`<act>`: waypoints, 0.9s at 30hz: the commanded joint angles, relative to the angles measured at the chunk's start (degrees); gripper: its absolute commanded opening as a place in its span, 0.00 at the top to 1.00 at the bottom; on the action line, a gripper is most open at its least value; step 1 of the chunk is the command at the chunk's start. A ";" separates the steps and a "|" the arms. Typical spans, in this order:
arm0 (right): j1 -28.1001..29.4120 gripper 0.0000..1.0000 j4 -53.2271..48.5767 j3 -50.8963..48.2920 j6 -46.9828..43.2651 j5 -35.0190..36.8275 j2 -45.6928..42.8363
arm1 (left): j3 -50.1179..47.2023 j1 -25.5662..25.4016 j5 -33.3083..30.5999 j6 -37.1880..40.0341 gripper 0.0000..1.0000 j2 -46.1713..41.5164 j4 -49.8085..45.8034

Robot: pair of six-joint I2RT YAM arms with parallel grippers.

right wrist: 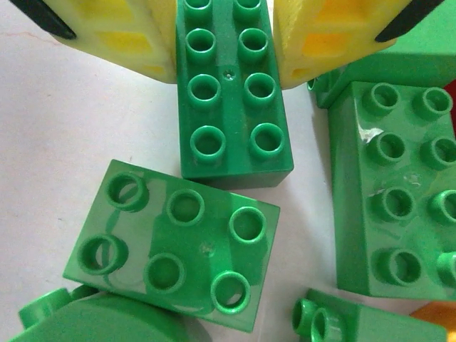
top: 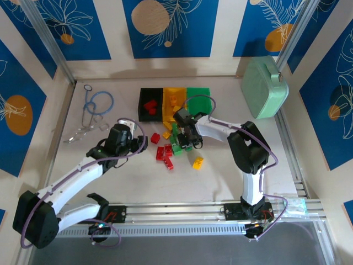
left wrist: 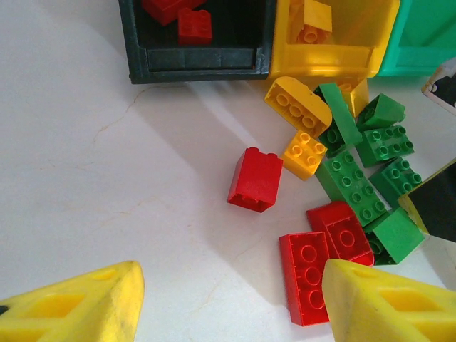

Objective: Sort the legos into containers by color
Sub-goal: Pick up the lego from the center of the table, then place the lego in the container.

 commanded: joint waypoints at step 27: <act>-17.14 0.66 -11.56 29.23 -4.95 -0.40 7.20 | -5.49 -0.62 1.46 -3.69 0.35 -8.09 -2.33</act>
